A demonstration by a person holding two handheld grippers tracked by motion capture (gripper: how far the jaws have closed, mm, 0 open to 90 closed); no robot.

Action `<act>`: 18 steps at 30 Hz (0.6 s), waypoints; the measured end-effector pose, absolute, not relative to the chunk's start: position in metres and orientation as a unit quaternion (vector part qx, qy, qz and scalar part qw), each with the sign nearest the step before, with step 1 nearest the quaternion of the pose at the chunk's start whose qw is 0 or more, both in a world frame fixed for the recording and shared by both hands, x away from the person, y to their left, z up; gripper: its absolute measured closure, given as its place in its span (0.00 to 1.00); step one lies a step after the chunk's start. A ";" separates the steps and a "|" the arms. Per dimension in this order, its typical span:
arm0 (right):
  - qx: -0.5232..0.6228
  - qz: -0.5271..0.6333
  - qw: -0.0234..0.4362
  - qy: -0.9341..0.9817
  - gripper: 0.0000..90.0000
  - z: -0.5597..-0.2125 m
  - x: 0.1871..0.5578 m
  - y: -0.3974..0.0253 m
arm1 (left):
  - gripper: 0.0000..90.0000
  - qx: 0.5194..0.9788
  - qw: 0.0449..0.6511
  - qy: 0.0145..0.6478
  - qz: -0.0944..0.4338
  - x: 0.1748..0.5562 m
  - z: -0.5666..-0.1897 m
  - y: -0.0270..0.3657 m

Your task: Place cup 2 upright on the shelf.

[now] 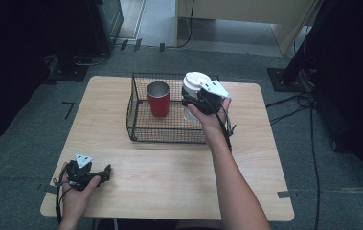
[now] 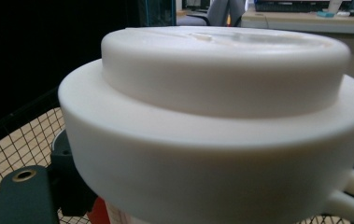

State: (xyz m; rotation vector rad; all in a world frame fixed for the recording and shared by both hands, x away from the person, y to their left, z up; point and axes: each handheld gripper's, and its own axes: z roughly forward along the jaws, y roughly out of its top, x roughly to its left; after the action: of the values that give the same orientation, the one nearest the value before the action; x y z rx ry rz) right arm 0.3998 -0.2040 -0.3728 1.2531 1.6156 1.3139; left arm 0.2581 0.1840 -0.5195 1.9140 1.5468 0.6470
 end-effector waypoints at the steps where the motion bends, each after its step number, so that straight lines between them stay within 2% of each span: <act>1: 0.485 0.507 0.349 0.621 0.18 -0.375 0.403 -0.203 | 0.09 0.719 0.294 0.581 0.243 0.258 -0.519 0.184; 18: 0.506 0.476 0.343 0.632 0.18 -0.402 0.443 -0.206 | 0.09 0.719 0.295 0.581 0.243 0.258 -0.519 0.184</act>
State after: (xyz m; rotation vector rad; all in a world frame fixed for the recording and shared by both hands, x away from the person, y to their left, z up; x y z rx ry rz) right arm 0.4425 -0.2062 -0.4016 1.3153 1.6413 1.2381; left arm 0.2585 0.1841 -0.5194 1.9132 1.5463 0.6465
